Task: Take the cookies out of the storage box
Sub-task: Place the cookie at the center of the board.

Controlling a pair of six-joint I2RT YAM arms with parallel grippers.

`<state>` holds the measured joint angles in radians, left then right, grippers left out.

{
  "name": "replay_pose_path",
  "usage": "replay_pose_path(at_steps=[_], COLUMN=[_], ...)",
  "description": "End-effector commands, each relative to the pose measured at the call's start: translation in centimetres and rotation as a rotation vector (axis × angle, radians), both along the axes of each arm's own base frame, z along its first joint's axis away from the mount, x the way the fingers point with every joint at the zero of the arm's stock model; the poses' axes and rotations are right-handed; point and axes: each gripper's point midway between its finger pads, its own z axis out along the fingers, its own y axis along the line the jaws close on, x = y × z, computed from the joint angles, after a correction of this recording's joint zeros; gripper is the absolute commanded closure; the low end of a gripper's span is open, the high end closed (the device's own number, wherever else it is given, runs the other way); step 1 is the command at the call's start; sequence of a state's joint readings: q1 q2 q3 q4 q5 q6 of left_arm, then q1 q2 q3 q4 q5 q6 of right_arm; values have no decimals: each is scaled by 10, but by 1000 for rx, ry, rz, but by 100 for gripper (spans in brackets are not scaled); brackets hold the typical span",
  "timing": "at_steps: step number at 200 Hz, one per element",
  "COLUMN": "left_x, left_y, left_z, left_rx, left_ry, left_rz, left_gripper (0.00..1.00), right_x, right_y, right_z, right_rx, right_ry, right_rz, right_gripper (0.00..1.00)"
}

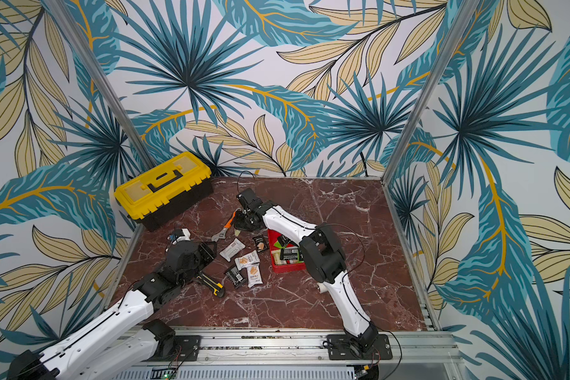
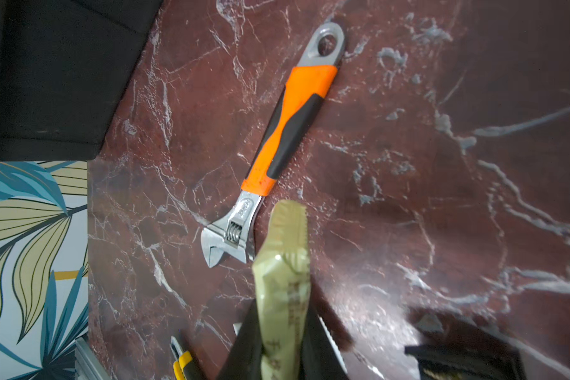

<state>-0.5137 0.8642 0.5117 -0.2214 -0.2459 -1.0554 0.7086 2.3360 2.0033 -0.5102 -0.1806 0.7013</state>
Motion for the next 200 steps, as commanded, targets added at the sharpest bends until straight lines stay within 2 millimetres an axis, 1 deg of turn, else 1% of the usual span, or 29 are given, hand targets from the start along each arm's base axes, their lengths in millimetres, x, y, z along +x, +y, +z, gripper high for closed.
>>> replay_pose_path(at_steps=[1,24,48,60,74,92,105,121,135,170,183,200], left_x=[-3,-2,-1,-1,0,1,2,4,5,10,13,14], left_y=[3,0,-3,-5,-6,-7,-9,-11,-14,-27,-36,-50], left_z=[-13,-13,-14,-15,-15,-16,-15,-15,-15,-17,-18,-17], left_rx=[6,-1,-7,-9,-12,-16,-16,-19,-23,-42,-64,-68], left_ry=[24,25,27,30,31,31,27,27,30,54,56,50], left_rz=[3,-5,-20,-24,-28,-32,-35,-42,-53,-96,-117,-136], left_gripper=[58,58,58,58,58,58,58,58,58,58,59,60], right_x=[5,8,8,8,8,7,8,10,10,5,-1,-12], right_y=[4,5,-7,-14,-21,-29,-35,-44,-50,-64,-71,-83], right_z=[-9,-19,-30,-33,-34,-29,-21,-7,10,55,70,84], right_rx=[-9,-24,-83,-112,-143,-175,-193,-219,-228,-228,-229,-246], right_ry=[7,13,14,10,1,-16,-38,-77,-113,-196,-222,-251], right_rz=[11,6,-21,-36,-51,-61,-69,-82,-88,-88,-83,-65], right_gripper=[87,87,84,81,76,69,65,60,57,56,56,56])
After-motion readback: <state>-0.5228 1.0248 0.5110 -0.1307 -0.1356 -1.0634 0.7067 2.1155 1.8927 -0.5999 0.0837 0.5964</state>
